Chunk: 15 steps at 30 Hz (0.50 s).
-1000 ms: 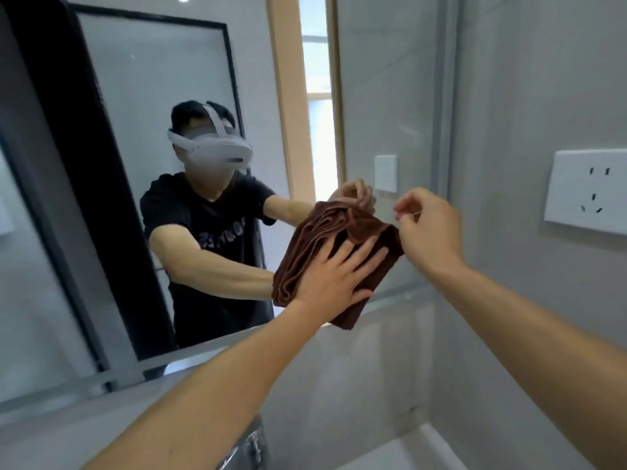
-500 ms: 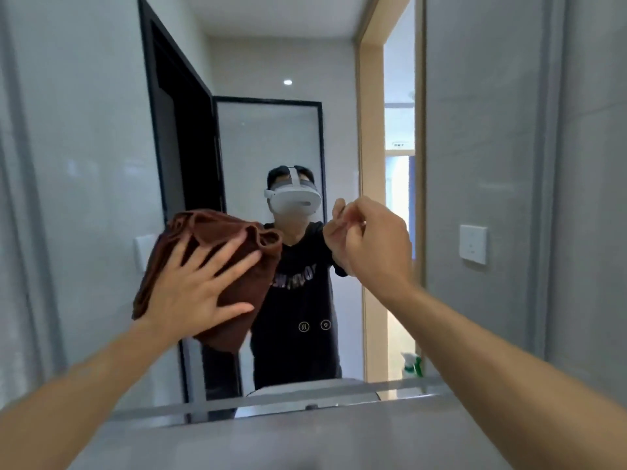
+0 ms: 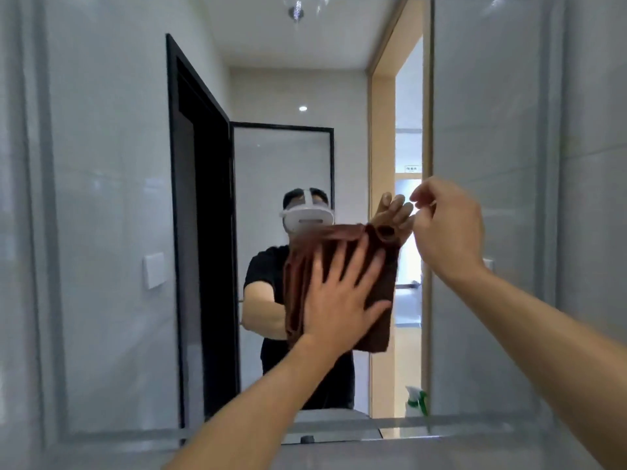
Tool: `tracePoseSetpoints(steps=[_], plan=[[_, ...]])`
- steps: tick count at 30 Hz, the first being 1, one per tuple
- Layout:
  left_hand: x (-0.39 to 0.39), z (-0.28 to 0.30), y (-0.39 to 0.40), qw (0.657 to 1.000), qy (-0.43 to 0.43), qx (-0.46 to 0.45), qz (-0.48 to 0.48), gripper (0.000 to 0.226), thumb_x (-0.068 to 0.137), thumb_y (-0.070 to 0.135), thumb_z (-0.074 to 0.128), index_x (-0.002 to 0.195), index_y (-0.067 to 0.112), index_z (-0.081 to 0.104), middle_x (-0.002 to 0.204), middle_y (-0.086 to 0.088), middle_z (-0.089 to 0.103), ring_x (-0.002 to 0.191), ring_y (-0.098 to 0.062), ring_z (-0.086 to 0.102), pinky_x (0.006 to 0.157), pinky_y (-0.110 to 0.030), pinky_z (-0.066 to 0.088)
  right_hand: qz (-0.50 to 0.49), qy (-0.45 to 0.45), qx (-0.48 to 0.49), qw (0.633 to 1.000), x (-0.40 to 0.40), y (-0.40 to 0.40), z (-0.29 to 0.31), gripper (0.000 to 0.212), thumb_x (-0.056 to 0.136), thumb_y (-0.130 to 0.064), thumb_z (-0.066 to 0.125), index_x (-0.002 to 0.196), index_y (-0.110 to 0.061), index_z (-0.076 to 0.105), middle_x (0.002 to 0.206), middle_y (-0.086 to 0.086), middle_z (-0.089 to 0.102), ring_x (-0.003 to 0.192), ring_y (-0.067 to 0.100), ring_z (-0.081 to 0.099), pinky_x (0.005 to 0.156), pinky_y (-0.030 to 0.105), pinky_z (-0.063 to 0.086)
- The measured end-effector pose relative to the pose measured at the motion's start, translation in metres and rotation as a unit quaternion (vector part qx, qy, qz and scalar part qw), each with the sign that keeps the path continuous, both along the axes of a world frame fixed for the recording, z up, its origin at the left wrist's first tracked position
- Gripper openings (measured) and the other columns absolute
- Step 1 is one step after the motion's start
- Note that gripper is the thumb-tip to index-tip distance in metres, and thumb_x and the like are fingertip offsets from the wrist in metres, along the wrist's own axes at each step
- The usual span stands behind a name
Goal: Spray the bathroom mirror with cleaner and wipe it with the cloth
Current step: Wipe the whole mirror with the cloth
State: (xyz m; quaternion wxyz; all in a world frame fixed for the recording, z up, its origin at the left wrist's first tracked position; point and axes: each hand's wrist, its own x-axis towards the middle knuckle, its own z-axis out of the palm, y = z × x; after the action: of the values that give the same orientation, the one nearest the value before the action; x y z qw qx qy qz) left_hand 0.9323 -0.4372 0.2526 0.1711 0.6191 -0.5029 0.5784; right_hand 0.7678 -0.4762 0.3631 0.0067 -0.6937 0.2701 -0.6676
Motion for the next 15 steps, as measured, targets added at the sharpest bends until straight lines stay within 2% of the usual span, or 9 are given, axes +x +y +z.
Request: tracePoseSetpoints(steps=[2, 4, 6, 7, 9, 11, 13, 15], plan=[[-0.024, -0.031, -0.014, 0.991, -0.081, 0.103, -0.024, 0.082, 0.086, 0.065, 0.049, 0.156, 0.029, 0.027, 0.166, -0.004, 0.012, 0.130, -0.030, 0.040, 0.112, -0.049, 0.023, 0.002, -0.007, -0.001, 1.000, 0.000, -0.003, -0.005, 0.025, 0.082, -0.001, 0.046, 0.086, -0.021, 0.060, 0.092, -0.001, 0.063, 0.080, 0.021, 0.055, 0.069, 0.034, 0.044], [-0.019, -0.035, -0.015, 0.973, -0.149, 0.172, -0.039, 0.079, 0.091, 0.066, 0.046, 0.157, 0.028, 0.024, 0.166, -0.002, 0.015, 0.138, -0.027, 0.032, 0.115, -0.041, 0.020, 0.002, -0.022, -0.003, 1.000, 0.000, -0.006, -0.006, 0.024, 0.085, -0.002, 0.048, 0.083, -0.025, 0.056, 0.091, -0.002, 0.061, 0.077, 0.020, 0.052, 0.066, 0.032, 0.037], [0.002, -0.013, -0.006, 0.967, -0.162, 0.185, -0.067, 0.077, 0.094, 0.067, 0.040, 0.158, 0.031, 0.019, 0.166, 0.002, 0.017, 0.147, -0.027, 0.026, 0.118, -0.041, 0.015, 0.004, -0.038, -0.009, 0.999, 0.003, -0.006, -0.001, 0.026, 0.086, -0.002, 0.049, 0.081, -0.027, 0.053, 0.089, -0.003, 0.059, 0.075, 0.020, 0.052, 0.066, 0.030, 0.034], [0.016, 0.007, 0.003, 0.972, -0.147, 0.163, -0.077, 0.076, 0.094, 0.069, 0.039, 0.158, 0.033, 0.018, 0.166, 0.003, 0.018, 0.147, -0.027, 0.027, 0.117, -0.044, 0.017, 0.006, -0.040, -0.012, 0.999, 0.005, -0.005, 0.003, 0.025, 0.086, -0.002, 0.049, 0.081, -0.026, 0.052, 0.088, -0.003, 0.058, 0.074, 0.020, 0.051, 0.065, 0.030, 0.034], [0.052, 0.062, 0.031, 0.992, -0.091, 0.063, -0.064, 0.077, 0.093, 0.072, 0.036, 0.158, 0.036, 0.016, 0.166, 0.004, 0.018, 0.145, -0.028, 0.031, 0.118, -0.049, 0.018, 0.003, -0.023, -0.025, 0.999, 0.011, -0.003, 0.014, 0.023, 0.086, -0.002, 0.049, 0.083, -0.025, 0.053, 0.088, -0.004, 0.057, 0.073, 0.018, 0.050, 0.061, 0.029, 0.032], [0.098, 0.131, 0.069, 0.998, -0.027, -0.054, 0.003, 0.076, 0.093, 0.073, 0.030, 0.158, 0.036, 0.016, 0.166, 0.003, 0.017, 0.144, -0.028, 0.032, 0.119, -0.053, 0.016, 0.005, 0.001, -0.036, 0.999, 0.017, 0.002, 0.026, 0.020, 0.086, -0.004, 0.050, 0.088, -0.024, 0.054, 0.090, -0.004, 0.057, 0.075, 0.018, 0.050, 0.058, 0.026, 0.032], [0.144, 0.190, 0.110, 0.982, 0.069, -0.160, 0.068, 0.074, 0.094, 0.071, 0.027, 0.157, 0.034, 0.017, 0.166, -0.001, 0.018, 0.145, -0.031, 0.029, 0.118, -0.057, 0.016, 0.022, 0.012, -0.052, 0.998, 0.021, 0.007, 0.039, 0.020, 0.087, -0.005, 0.050, 0.094, -0.023, 0.057, 0.095, -0.003, 0.058, 0.079, 0.017, 0.052, 0.063, 0.028, 0.036], [0.173, 0.231, 0.137, 0.946, 0.188, -0.250, 0.084, 0.075, 0.094, 0.071, 0.022, 0.157, 0.031, 0.019, 0.165, -0.005, 0.018, 0.150, -0.032, 0.020, 0.119, -0.061, 0.014, 0.032, 0.017, -0.081, 0.996, 0.018, 0.010, 0.050, 0.021, 0.089, -0.007, 0.051, 0.099, -0.023, 0.058, 0.100, -0.003, 0.059, 0.082, 0.015, 0.054, 0.069, 0.029, 0.039]])
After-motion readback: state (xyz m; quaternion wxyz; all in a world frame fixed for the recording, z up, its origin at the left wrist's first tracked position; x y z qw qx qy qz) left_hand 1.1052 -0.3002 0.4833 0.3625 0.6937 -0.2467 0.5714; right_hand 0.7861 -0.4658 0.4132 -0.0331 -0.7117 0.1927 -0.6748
